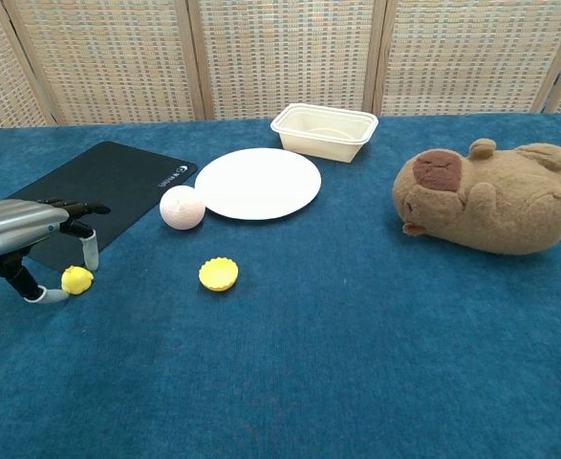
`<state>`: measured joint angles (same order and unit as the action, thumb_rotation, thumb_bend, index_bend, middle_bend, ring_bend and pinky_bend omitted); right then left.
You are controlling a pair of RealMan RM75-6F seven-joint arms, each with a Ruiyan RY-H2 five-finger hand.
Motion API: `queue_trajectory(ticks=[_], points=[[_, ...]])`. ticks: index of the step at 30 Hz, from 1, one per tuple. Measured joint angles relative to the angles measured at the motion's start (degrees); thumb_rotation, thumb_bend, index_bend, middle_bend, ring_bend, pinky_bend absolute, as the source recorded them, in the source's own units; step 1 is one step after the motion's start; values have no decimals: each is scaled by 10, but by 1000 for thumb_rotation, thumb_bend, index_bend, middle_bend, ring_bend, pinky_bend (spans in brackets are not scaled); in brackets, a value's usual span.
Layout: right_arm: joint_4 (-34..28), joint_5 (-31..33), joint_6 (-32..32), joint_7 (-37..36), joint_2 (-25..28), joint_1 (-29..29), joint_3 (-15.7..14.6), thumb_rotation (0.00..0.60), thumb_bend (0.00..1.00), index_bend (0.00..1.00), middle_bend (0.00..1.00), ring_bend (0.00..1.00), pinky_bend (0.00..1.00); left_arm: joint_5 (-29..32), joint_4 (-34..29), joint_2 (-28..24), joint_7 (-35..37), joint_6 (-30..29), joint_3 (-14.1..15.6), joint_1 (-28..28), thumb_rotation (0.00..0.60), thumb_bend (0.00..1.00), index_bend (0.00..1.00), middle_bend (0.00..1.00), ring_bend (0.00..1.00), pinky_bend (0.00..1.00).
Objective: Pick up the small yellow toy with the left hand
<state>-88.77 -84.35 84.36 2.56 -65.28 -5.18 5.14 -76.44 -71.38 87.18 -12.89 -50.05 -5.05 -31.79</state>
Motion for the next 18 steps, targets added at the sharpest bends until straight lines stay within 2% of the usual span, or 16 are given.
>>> queue_trajectory(ticks=[10,18], points=[[1,3,-1,2,-2,0,1,600,0,0,0,0,0,-6,-3,-8,20,-9,6,-3,600,294,520,0,0,0],[0,3,0,1,-1,0,0,600,0,0,0,0,0,-27,-60,-42,42,-39,-8,-9,600,302,525,0,0,0]])
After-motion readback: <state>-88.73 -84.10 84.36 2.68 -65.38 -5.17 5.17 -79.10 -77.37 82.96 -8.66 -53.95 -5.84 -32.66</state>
